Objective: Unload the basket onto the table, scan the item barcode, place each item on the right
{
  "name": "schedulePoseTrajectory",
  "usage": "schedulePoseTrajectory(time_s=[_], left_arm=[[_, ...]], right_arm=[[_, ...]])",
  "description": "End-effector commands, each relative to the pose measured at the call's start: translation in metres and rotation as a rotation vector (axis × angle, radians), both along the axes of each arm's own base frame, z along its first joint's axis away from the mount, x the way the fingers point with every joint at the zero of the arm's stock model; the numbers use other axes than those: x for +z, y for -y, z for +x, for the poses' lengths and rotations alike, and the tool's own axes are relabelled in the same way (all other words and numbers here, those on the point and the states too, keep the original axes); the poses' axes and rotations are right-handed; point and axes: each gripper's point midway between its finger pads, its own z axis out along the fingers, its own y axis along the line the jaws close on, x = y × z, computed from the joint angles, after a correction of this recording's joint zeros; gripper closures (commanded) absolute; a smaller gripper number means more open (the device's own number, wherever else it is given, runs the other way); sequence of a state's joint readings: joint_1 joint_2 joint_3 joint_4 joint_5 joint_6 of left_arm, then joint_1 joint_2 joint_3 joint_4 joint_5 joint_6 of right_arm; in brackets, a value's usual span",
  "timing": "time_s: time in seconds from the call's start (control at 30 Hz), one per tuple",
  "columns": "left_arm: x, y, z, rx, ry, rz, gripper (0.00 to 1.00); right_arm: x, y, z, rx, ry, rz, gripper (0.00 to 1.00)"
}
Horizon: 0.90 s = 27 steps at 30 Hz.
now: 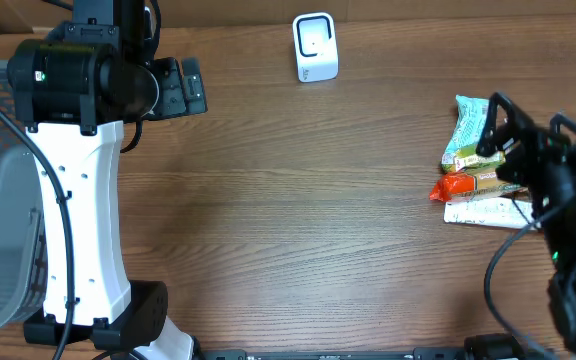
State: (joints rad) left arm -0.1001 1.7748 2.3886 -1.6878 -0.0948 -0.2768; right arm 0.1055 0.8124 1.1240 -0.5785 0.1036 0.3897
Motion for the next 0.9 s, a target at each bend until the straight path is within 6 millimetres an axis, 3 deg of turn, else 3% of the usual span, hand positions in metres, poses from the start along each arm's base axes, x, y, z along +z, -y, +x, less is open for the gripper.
schedulePoseTrajectory(time_s=[0.0,0.17,0.87], left_arm=[[-0.001,-0.002,0.001,-0.01,-0.004,0.018,0.0],[-0.001,-0.002,0.001,-0.01,-0.004,0.018,0.0],[-0.001,-0.002,0.001,-0.01,-0.004,0.018,0.0]], right_arm=[[-0.009,0.006,-0.014,-0.02,0.089,0.01,0.0],[-0.021,0.007,-0.022,-0.02,0.208,0.022,0.0],[-0.119,0.009,-0.047,-0.017,0.446,0.049,0.0]])
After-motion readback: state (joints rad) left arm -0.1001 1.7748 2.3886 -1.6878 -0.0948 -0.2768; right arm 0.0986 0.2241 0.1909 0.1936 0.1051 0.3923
